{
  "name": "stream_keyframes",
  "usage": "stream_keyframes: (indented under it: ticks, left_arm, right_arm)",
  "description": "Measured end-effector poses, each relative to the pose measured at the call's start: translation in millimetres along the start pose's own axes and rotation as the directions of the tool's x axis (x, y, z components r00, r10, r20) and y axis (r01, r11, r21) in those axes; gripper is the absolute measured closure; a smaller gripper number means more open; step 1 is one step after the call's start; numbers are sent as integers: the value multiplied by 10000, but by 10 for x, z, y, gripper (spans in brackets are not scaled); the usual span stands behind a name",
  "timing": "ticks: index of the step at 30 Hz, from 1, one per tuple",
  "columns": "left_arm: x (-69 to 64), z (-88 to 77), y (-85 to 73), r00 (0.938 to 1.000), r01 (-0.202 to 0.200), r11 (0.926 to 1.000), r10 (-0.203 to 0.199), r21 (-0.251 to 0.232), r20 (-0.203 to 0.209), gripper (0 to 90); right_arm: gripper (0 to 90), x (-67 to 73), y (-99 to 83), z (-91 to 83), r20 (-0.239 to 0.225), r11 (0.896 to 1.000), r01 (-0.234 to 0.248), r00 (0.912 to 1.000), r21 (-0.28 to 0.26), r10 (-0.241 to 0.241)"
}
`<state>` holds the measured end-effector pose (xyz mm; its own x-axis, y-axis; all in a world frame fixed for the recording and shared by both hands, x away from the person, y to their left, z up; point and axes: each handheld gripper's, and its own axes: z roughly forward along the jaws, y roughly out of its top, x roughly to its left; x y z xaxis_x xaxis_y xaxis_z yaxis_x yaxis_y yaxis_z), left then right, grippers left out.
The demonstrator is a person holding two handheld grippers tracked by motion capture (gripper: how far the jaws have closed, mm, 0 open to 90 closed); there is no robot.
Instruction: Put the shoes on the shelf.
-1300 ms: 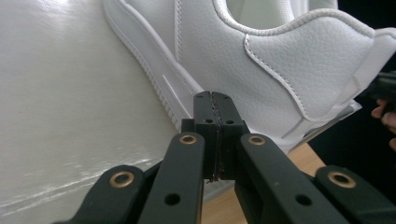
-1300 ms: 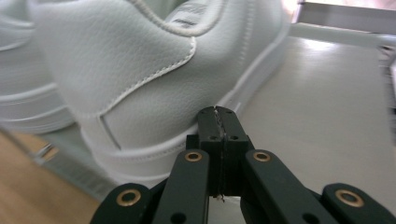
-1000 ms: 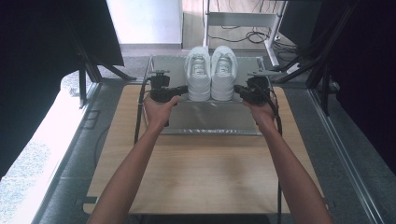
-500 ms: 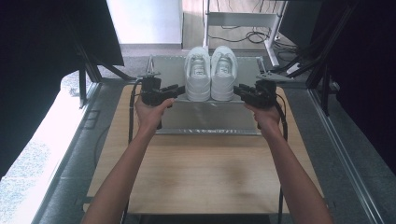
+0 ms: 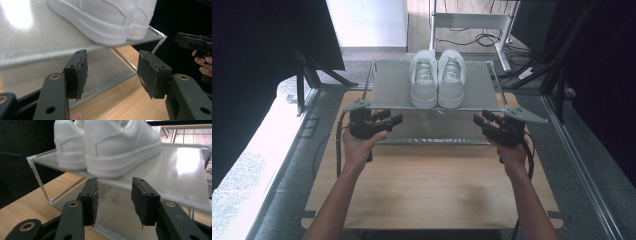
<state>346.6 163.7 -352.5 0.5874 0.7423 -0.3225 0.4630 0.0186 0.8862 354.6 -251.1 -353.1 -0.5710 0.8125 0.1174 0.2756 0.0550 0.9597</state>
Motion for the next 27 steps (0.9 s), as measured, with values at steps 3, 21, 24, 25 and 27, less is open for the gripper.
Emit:
stream_keyframes:
  ticks: [3,21,24,25,27]
  left_arm:
    - [-17,-94,-179,9999,-164,9999,164,7,-39,395]
    - [-25,-281,-789,9994,-346,9981,344,501,37,380]
    - [-14,-259,-820,9992,-389,9973,389,616,13,381]
    - [-10,-251,-827,9993,-375,9975,374,606,34,378]
    - [-5,-231,-836,9991,-418,9967,414,700,84,372]
  right_arm:
    - [556,-26,-163,-135,-85,9999,-129,9999,-32,128]
    - [511,59,-705,-313,-364,9973,60,9993,737,-33]
    - [491,65,-723,-323,-268,9975,63,9996,711,-44]
    - [483,63,-732,-326,-265,9974,34,9996,721,-15]
    - [471,62,-750,-332,-246,9974,40,9997,720,-23]
